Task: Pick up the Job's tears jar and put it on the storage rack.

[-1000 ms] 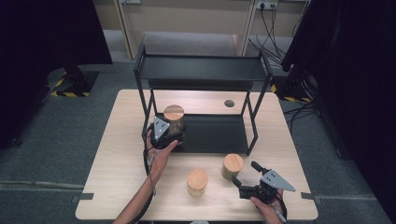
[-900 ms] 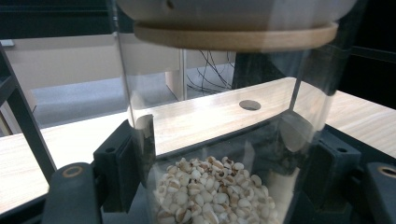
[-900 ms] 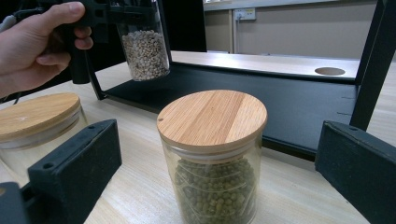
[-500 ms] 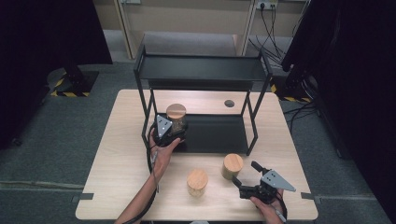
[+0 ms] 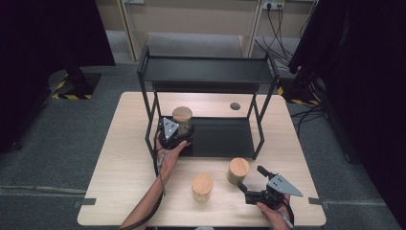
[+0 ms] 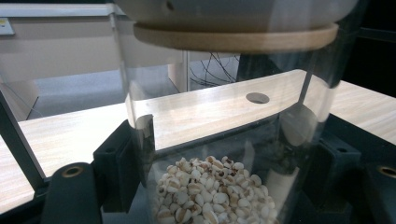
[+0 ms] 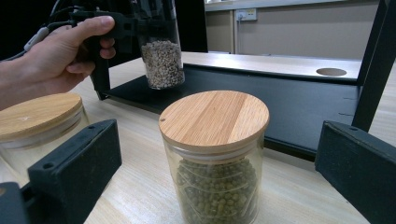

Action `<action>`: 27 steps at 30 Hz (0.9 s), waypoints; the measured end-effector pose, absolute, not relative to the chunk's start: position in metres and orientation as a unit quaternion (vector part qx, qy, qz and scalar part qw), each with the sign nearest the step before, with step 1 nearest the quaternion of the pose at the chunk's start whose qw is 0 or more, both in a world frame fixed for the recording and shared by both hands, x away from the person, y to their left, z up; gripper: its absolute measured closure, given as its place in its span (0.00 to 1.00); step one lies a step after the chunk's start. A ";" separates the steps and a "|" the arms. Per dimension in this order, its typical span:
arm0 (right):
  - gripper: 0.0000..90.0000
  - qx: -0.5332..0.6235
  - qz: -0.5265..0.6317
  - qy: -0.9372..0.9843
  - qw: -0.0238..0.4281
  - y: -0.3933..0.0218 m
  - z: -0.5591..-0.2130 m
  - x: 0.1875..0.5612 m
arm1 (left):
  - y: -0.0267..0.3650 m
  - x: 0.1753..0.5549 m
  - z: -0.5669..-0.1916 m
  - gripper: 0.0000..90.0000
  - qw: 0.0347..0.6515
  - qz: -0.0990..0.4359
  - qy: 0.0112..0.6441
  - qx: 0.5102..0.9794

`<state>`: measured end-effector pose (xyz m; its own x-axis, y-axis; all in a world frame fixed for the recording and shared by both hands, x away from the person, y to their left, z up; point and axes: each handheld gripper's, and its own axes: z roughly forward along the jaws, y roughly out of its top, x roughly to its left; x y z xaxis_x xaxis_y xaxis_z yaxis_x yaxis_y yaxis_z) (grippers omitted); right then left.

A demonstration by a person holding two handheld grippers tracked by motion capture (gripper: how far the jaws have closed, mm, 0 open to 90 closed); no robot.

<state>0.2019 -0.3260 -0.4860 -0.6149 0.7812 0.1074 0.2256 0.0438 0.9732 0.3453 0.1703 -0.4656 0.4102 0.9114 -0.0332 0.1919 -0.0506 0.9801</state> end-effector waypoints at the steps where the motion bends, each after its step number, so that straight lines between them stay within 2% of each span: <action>1: 0.01 0.369 0.585 0.682 0.237 -0.326 -0.486 0.202 | 0.170 0.345 -0.466 0.28 0.539 0.334 0.429 0.643; 22: 0.01 0.368 0.586 0.683 0.236 -0.326 -0.486 0.202 | 0.164 0.341 -0.473 0.28 0.529 0.340 0.438 0.643; 23: 0.01 0.369 0.586 0.682 0.236 -0.326 -0.486 0.202 | 0.164 0.340 -0.473 0.27 0.531 0.339 0.443 0.637; 24: 0.01 0.369 0.586 0.682 0.236 -0.326 -0.486 0.202 | 0.164 0.340 -0.473 0.21 0.531 0.339 0.443 0.637; 27: 0.01 0.368 0.586 0.682 0.236 -0.325 -0.486 0.202 | 0.163 0.337 -0.472 0.16 0.531 0.342 0.448 0.633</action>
<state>0.2015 -0.3254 -0.4861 -0.6178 0.7787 0.1094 0.2256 0.0422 0.9733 0.3370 0.1630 -0.4718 0.3651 0.9300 -0.0425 0.2024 -0.0347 0.9787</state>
